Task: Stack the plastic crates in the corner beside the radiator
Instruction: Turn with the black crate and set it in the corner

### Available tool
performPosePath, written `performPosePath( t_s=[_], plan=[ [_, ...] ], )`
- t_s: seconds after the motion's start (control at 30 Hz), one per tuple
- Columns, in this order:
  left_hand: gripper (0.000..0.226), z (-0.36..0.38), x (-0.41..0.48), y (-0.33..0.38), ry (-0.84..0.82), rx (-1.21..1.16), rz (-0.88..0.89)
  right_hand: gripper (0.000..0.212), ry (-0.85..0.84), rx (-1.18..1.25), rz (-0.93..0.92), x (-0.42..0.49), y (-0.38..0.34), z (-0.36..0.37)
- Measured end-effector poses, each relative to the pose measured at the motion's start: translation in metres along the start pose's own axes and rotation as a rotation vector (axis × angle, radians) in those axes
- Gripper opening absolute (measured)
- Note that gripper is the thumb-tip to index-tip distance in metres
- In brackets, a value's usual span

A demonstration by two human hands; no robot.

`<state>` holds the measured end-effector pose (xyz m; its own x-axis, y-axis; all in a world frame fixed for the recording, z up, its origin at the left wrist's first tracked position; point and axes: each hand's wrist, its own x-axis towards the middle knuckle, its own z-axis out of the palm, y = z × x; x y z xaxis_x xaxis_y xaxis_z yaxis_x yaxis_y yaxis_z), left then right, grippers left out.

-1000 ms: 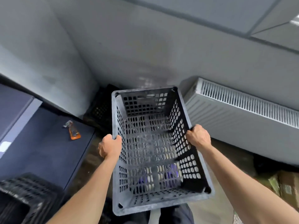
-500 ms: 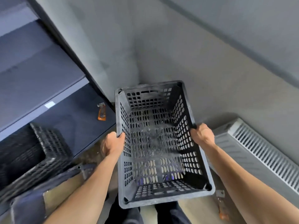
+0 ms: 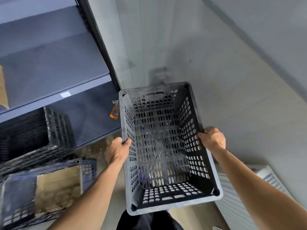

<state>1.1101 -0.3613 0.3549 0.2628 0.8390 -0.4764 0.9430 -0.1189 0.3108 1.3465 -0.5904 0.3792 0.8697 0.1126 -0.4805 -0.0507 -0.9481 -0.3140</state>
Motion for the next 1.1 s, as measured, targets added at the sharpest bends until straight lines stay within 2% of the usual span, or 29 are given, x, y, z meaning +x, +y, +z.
performPosePath(
  t_s=[0.13, 0.37, 0.77, 1.0, 1.1],
  plan=[
    [0.047, 0.005, 0.031, 0.010, -0.052, -0.028, 0.003, 0.017, -0.013, -0.030, -0.009, 0.029, -0.017, 0.011],
    [0.039, 0.029, 0.068, 0.031, -0.117, -0.119, 0.011, 0.021, -0.026, -0.140, -0.059, 0.084, -0.024, 0.033],
    [0.042, 0.096, 0.119, 0.048, -0.027, -0.164, -0.097, 0.024, -0.050, -0.181, -0.128, 0.176, -0.041, 0.074],
    [0.040, 0.114, 0.131, 0.060, 0.004, -0.116, -0.126, 0.022, -0.074, -0.229, -0.168, 0.206, -0.039, 0.075],
    [0.044, 0.115, 0.134, 0.068, 0.008, -0.027, -0.129, 0.021, -0.074, -0.206, -0.171, 0.213, -0.038, 0.074]
  ],
)
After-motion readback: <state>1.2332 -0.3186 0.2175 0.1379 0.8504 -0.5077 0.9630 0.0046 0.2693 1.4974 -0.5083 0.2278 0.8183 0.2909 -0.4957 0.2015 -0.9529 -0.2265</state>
